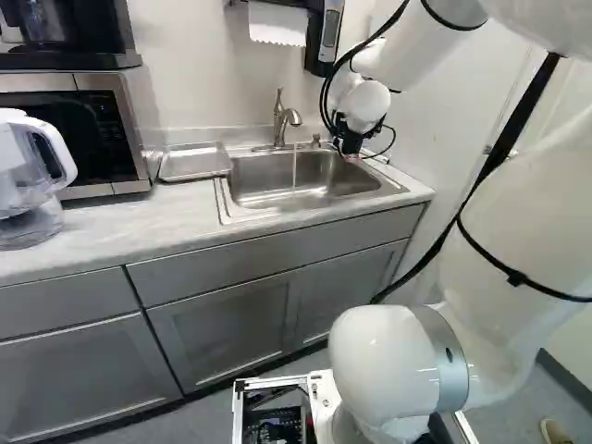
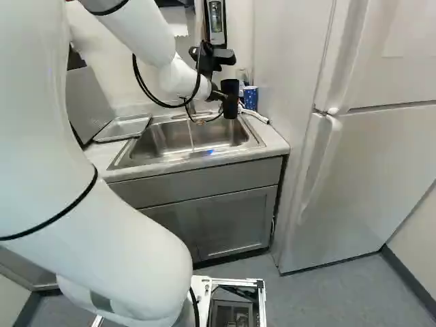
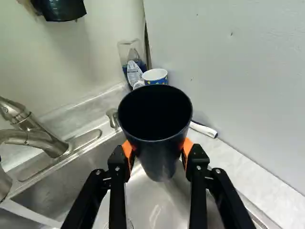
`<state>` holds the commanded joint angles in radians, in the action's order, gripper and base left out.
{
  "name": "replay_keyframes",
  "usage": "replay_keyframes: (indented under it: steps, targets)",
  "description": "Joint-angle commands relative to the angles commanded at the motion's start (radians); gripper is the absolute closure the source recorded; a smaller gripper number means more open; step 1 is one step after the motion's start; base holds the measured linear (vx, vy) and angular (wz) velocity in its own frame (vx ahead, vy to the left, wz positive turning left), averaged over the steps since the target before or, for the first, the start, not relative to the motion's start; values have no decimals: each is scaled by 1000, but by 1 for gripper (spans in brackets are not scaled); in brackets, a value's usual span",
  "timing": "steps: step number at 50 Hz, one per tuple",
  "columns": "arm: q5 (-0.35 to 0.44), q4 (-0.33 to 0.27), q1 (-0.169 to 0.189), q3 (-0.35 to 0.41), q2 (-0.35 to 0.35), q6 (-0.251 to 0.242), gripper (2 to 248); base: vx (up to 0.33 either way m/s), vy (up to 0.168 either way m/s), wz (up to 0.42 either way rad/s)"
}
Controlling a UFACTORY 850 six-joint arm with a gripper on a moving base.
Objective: Rinse the cup and place it in the tray
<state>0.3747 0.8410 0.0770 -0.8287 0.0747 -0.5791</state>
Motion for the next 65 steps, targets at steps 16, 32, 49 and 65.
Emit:
replay_keyframes:
  steps: [16,32,49,65]
  targets:
    - [0,0,-5,11,-22,0,131,0,0,0]
    - [0,0,-13,22,-48,0,131,0,0,0]
    - [-24,0,-28,28,-49,0,131,0,0,0]
    - [-65,0,-56,35,-41,0,131,0,0,0]
